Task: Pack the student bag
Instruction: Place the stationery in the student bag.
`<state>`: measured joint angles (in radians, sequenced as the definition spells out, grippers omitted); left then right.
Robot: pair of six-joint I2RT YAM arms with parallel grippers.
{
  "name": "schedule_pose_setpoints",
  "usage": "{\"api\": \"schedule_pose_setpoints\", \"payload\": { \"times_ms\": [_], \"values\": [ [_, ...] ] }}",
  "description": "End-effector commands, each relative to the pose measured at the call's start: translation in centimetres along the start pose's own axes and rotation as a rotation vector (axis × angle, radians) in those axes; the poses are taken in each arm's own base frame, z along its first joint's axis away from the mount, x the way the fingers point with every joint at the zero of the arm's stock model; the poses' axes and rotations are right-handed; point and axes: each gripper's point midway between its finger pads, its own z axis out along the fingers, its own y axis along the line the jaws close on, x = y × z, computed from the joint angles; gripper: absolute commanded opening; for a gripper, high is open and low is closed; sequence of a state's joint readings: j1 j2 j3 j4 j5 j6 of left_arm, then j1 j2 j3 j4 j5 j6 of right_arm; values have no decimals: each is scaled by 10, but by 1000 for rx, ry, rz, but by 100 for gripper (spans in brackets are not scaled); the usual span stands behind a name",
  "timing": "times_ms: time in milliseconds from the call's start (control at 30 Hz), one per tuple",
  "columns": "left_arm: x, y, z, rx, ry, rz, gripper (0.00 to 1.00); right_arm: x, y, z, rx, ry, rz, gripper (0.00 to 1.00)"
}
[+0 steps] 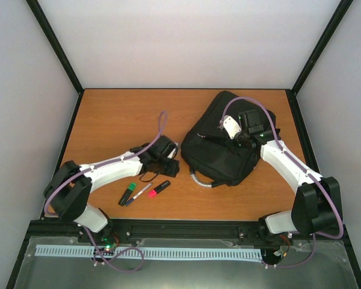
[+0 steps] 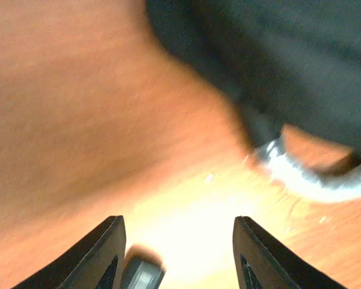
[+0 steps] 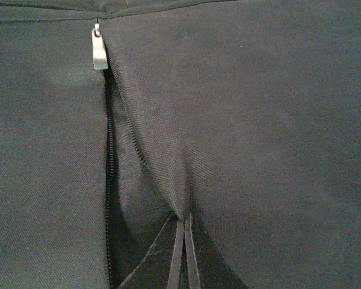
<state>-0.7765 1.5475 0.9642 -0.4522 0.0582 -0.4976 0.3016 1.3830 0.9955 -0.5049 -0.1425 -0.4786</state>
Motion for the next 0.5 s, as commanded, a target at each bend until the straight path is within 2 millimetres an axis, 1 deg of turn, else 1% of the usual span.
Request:
{"api": "schedule_pose_setpoints", "payload": {
  "times_ms": [0,167,233,300,333,467],
  "values": [
    [38,18,-17,-73,59,17,53,-4,3,0,-25,-18,-5,3],
    [73,29,-26,-122,122,18,55,-4,4,0,-28,-18,-7,3],
    [86,30,-26,-126,149,12,56,-5,4,-1,-27,-21,-5,3],
    [95,34,-25,-164,152,3,56,-6,3,-3,-24,-25,-6,3],
    [98,41,-25,-208,151,-7,56,-6,3,-3,-24,-26,-7,3],
    [107,55,-22,-300,148,-16,56,-9,2,-8,-18,-38,-4,3]
  ]
}}
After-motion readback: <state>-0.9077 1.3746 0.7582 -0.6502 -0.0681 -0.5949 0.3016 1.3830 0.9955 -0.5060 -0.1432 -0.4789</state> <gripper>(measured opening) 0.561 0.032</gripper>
